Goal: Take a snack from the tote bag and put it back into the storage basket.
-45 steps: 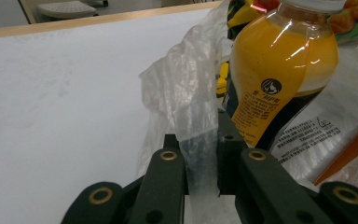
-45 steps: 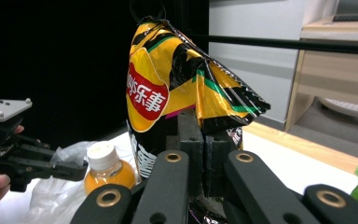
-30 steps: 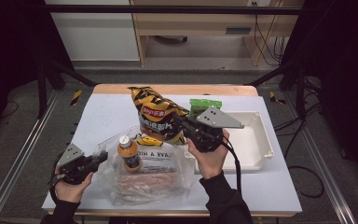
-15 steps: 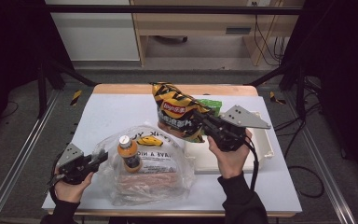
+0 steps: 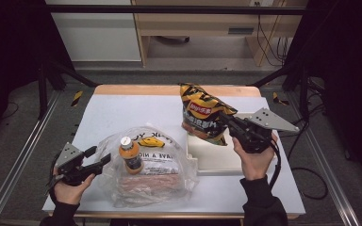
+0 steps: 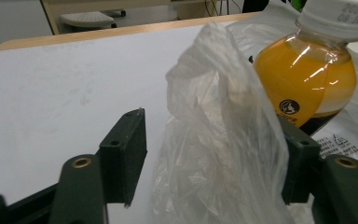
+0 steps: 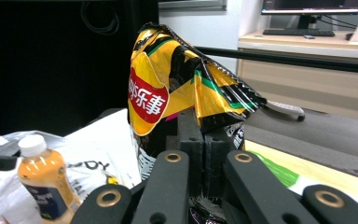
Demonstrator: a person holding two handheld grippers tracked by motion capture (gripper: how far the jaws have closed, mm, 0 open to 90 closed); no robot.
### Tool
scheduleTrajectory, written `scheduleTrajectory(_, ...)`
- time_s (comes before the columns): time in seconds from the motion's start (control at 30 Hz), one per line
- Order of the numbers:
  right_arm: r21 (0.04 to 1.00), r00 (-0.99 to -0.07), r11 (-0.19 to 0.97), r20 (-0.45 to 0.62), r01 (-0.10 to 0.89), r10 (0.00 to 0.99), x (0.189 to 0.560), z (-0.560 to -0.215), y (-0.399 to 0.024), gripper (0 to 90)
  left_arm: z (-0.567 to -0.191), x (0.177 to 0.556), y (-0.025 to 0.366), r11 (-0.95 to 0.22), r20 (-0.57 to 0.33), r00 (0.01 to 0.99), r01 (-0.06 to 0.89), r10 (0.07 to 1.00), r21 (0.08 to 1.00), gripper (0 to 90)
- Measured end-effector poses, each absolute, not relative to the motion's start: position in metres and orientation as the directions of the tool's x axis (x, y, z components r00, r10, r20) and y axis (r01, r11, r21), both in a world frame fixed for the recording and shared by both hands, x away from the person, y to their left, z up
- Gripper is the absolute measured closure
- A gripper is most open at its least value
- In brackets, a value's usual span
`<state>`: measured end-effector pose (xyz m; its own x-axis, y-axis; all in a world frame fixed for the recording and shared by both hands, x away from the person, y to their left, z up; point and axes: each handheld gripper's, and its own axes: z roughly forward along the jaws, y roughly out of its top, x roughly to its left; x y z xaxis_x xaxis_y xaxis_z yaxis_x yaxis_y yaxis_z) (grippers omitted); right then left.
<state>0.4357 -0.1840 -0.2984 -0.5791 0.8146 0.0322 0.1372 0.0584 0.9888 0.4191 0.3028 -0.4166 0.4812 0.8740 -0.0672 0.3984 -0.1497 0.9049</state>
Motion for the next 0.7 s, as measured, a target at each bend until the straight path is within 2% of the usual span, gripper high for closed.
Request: scheduleTrajectory(0.7,0.978,-0.498,0.034,0.074,0.205,0.864,0.431,-0.335,-0.245,89.4,-0.416,0.419,0.306,-0.139,-0.070,0.471,0.394,0.879,0.908,31.8)
